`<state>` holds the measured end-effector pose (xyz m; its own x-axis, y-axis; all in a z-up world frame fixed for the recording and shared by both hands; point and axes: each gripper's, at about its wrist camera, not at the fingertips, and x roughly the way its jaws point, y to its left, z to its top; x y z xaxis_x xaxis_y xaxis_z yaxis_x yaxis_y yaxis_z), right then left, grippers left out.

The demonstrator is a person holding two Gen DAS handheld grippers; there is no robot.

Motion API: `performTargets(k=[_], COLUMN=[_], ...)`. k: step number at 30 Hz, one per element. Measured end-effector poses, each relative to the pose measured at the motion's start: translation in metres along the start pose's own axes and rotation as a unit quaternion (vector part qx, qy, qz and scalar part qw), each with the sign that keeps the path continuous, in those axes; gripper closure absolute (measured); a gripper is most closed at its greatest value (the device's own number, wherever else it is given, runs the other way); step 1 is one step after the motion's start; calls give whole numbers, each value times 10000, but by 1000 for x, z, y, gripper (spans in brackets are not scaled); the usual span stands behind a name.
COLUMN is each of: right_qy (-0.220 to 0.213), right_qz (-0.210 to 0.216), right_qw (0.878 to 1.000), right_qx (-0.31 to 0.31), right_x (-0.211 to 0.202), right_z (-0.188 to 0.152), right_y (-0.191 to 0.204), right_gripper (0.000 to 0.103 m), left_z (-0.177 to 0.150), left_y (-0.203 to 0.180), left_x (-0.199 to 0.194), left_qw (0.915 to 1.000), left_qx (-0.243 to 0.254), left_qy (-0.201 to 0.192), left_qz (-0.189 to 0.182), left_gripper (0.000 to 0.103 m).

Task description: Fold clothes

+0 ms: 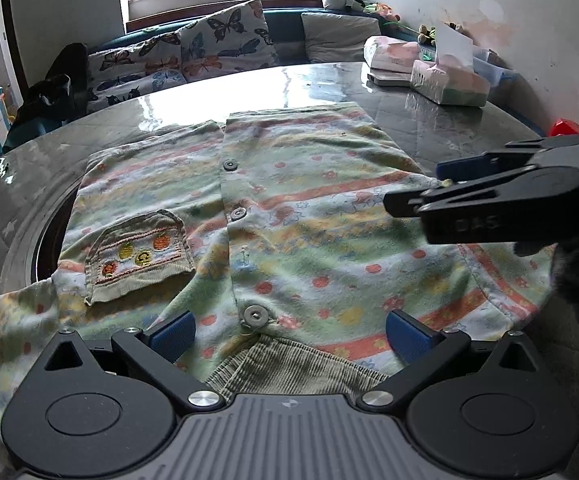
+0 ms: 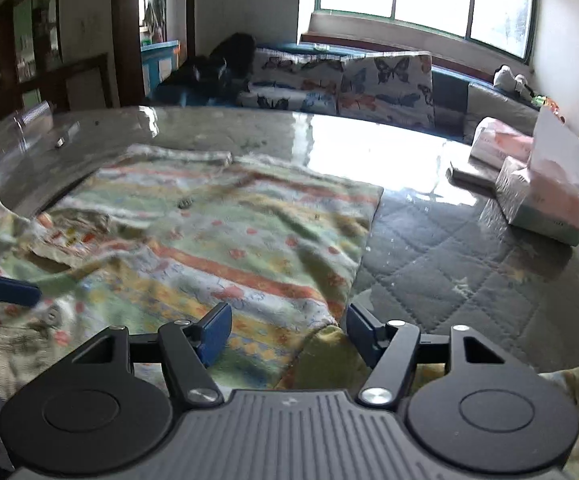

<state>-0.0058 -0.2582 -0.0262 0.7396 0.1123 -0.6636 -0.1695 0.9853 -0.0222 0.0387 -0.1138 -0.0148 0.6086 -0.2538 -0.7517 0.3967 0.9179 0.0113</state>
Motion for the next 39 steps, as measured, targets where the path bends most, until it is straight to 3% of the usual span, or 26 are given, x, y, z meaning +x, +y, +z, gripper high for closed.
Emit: performTargets(k=[14, 20, 28, 39], right_qy=[284, 51, -37, -30], right_qz=[146, 15, -876, -1819], right_qw=[9995, 10000, 9941, 9675], right_qx=[31, -46, 635, 1756], right_x=[52, 19, -47, -90], right_z=[35, 39, -16, -89], right_y=[-12, -25, -82, -143], right_gripper=[41, 40, 39, 36], left_z=[-2, 0, 1, 1], left_y=[5, 5, -3, -18], left_x=[1, 1, -2, -2], left_qw=[9999, 9999, 9999, 9998], left_qx=[-109, -119, -56, 142], left_qy=[19, 68, 40, 72], left_qz=[-104, -79, -103, -115], left_gripper=[0, 0, 0, 0])
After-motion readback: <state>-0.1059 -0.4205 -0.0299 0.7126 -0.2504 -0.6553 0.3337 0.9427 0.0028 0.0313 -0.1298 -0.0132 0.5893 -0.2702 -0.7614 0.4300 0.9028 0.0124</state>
